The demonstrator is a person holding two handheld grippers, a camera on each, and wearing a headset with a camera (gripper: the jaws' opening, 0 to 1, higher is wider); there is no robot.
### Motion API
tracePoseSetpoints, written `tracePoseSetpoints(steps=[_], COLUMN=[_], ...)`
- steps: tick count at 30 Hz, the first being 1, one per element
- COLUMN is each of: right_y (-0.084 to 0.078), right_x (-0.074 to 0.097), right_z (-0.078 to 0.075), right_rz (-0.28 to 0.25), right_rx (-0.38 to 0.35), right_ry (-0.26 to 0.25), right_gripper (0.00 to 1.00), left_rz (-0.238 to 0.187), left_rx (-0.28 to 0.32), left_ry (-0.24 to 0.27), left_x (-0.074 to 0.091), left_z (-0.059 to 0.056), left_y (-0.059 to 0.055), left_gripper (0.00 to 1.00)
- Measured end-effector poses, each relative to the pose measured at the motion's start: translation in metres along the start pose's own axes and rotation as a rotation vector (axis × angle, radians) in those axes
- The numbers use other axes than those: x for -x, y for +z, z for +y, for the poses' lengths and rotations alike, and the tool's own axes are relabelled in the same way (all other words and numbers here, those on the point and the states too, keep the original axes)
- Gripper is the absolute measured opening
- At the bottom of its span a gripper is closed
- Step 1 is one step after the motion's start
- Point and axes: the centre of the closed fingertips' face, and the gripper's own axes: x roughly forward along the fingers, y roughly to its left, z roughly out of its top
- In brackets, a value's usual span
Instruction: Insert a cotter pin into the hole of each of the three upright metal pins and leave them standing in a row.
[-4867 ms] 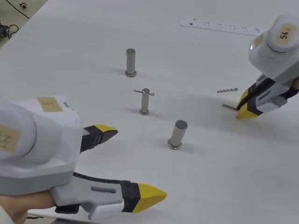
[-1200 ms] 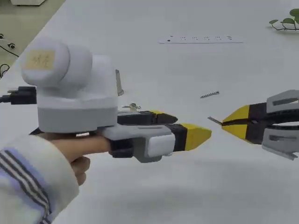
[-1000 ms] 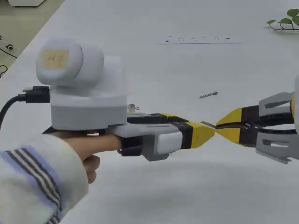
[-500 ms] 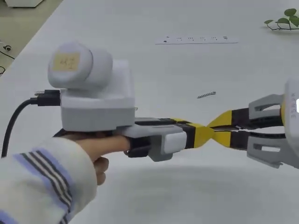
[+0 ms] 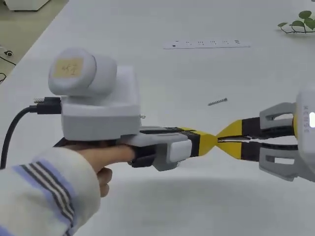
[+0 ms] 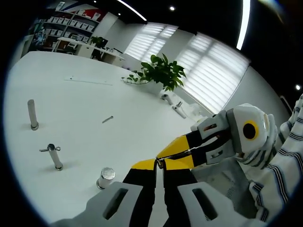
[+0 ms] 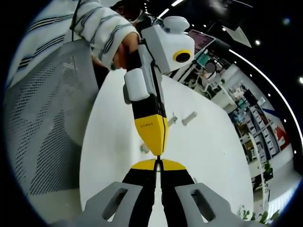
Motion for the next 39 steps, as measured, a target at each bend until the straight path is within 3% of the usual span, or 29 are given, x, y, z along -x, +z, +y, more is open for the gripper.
tracePoseSetpoints(steps=[25,39], right_y=[0.0022,0.0058], right_x=[-0.0020,-0.0007], right_z=[0.0065,0.0057], right_rz=[-0.001,-0.030], right_rx=[0.044,0.034], right_ry=[0.041,0.041], right_gripper=[0.03,0.04], left_rz=[0.042,0.021], left_rx=[-0.019,-0.018], left_ry=[0.002,0.008], left_x=[0.0021,0.0033], left_z=[0.0022,0.0020], left_y=[-0.0080,-0.0060], left_gripper=[0.01,0.00])
